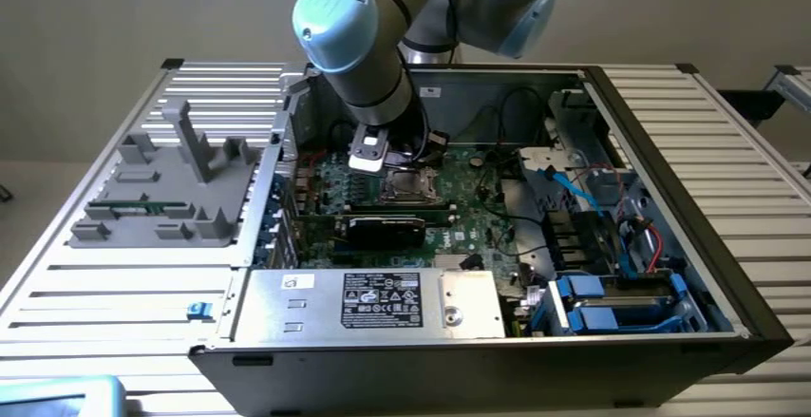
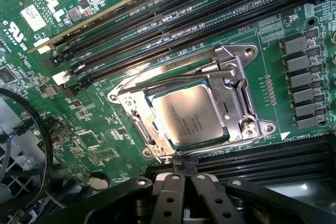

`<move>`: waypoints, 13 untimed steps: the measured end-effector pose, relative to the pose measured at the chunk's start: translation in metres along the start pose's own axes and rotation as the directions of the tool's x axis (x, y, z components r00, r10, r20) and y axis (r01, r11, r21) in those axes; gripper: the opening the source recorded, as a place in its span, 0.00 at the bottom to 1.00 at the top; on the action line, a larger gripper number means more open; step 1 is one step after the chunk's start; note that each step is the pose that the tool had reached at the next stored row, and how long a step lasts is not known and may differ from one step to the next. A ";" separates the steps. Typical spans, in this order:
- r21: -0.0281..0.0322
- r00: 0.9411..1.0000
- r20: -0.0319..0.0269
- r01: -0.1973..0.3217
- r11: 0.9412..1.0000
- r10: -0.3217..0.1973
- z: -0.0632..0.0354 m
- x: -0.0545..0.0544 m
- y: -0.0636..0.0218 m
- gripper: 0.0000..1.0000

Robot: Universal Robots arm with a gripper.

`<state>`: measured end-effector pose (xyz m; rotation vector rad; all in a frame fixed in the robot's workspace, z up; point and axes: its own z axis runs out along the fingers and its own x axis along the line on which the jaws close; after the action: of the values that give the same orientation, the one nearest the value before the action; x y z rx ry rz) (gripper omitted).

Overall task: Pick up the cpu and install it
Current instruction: 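Install the first cpu locking lever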

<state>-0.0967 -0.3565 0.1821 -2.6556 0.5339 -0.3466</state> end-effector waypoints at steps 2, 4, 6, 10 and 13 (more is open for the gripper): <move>0.000 1.000 0.000 0.000 1.000 0.000 0.0000 0.000 0.0000 0.11; 0.000 1.000 0.000 0.000 1.000 0.000 -0.0001 0.000 0.0001 0.11; 0.000 1.000 0.000 0.000 1.000 0.000 -0.0003 0.000 0.0003 0.11; 0.000 1.000 0.000 0.000 1.000 0.000 -0.0005 0.000 0.0005 0.11; 0.000 1.000 0.000 0.000 1.000 0.000 -0.0006 0.000 0.0006 0.11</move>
<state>-0.0967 -0.3574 0.1825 -2.6556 0.5336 -0.3464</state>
